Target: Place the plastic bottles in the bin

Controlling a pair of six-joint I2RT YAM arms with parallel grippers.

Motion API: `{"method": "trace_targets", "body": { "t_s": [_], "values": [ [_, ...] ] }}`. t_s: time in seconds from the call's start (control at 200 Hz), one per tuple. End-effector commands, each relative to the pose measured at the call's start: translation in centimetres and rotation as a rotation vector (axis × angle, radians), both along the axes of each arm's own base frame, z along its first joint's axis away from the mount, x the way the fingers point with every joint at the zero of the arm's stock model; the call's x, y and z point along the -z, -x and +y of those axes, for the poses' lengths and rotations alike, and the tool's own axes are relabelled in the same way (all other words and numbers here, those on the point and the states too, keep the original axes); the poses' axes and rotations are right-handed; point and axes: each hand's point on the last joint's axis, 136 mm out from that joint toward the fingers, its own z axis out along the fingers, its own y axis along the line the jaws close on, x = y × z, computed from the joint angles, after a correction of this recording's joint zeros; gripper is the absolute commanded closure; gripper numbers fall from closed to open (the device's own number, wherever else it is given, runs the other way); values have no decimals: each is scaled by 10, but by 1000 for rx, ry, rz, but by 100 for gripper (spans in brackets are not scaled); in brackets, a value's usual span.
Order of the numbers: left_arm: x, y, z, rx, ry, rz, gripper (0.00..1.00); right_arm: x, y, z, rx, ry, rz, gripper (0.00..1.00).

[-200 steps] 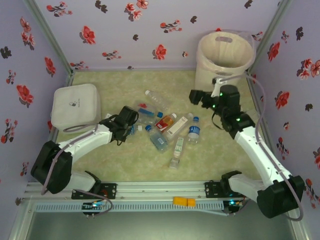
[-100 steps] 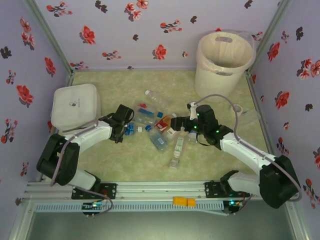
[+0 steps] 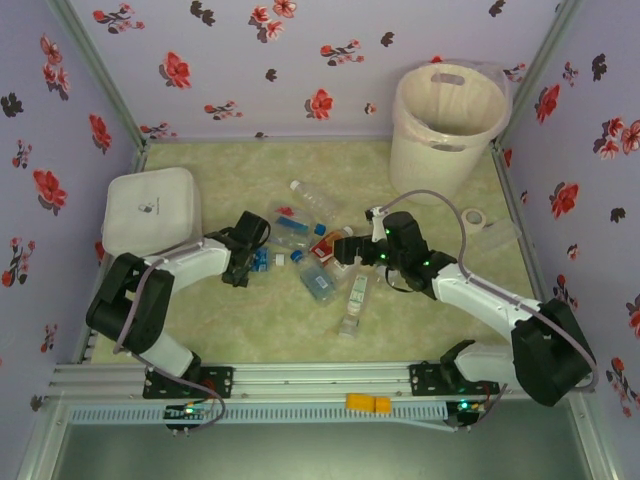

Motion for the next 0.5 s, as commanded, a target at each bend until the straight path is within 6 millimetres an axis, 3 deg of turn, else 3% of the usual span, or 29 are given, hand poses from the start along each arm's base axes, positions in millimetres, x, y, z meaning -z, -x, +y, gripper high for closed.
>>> {"method": "trace_targets", "body": {
  "t_s": [0.0, 0.135, 0.26, 0.405, 0.495],
  "values": [
    [14, 1, 0, -28, 26, 15, 24, -17, -4, 1, 6, -4, -48, 0],
    [5, -1, 0, -7, 22, -10, 38, -19, -3, 3, -7, -8, -53, 0],
    [-19, -8, 2, 62, -21, -68, 44, -26, -3, 4, -15, -15, -74, 0],
    [-71, -28, -6, 202, -99, -225, 48, -39, -2, 8, -43, -37, -95, 0],
    [-109, -41, -25, 300, -134, -394, 48, -45, 2, 14, -85, -49, -98, 0]
  ]
}}
